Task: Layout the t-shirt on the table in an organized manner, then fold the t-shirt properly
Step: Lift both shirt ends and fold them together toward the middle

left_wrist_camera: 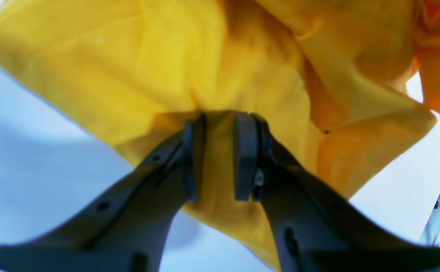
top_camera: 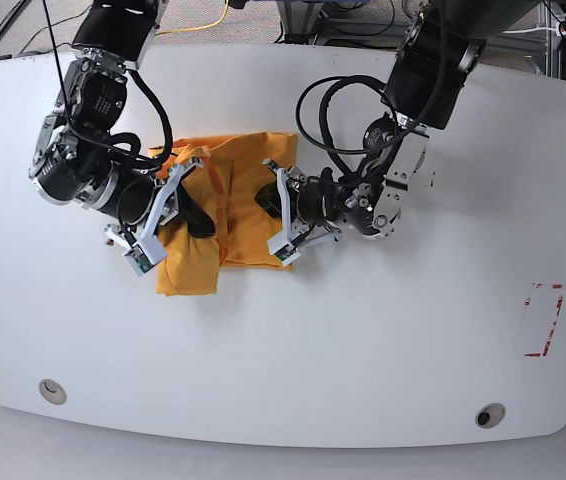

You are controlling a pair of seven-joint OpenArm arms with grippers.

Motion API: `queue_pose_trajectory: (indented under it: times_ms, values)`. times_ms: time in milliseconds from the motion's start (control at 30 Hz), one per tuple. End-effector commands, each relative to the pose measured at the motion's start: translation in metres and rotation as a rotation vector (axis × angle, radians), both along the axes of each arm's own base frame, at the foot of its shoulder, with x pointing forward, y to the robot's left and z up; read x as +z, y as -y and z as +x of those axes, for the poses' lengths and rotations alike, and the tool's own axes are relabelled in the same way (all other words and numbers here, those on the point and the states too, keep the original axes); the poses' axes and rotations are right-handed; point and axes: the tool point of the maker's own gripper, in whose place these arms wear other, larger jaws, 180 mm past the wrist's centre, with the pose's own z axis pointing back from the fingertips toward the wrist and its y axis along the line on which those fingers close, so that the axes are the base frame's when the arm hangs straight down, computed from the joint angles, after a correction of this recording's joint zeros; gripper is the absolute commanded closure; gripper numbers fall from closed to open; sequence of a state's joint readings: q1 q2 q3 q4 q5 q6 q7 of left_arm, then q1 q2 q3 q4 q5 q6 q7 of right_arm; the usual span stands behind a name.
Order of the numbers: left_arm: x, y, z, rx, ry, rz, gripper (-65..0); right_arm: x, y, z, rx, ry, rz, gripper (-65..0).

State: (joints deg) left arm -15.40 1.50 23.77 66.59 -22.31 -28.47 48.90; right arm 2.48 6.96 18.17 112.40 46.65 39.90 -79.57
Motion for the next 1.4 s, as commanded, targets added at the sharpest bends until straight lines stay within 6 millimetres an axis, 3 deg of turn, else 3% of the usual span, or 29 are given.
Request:
queue_pose_trajectory:
  times_ms: [0,100,333,400,567,833,1233,1367]
  values:
    - [-0.019,-0.014,-0.014,-0.029,-0.051,0.119,-12.1,0.010,-0.008,0.006,0.018,0.044,0.000,-2.2]
    - [-0.019,-0.014,-0.014,-0.029,-0.051,0.119,-12.1,0.003,-0.013,0.005,0.036,0.032,-0.040,-6.2]
    - [-0.019,-0.014,-0.013,-0.028,-0.051,0.117,-12.1,-0.004,-0.022,0.002,0.073,0.020,-0.084,-29.6]
    - [-0.018,-0.013,-0.013,-0.029,-0.050,0.116,-12.1,0.000,-0.026,0.006,0.083,0.034,-0.082,-36.3]
    - [-0.018,-0.010,-0.014,-0.031,-0.052,0.109,-12.1,0.007,-0.043,0.008,0.099,0.049,-0.041,-45.5]
    - [-0.015,-0.008,-0.013,-0.030,-0.047,0.102,-12.1,0.015,-0.067,0.009,0.153,0.071,-0.016,-46.8]
    - [-0.014,-0.008,-0.011,-0.025,-0.044,0.099,-12.1,0.031,-0.055,0.026,0.127,0.125,-0.034,-46.8]
    - [-0.013,-0.008,-0.010,-0.025,-0.041,0.095,-12.1,0.044,-0.065,0.036,0.128,0.162,-0.019,-46.8]
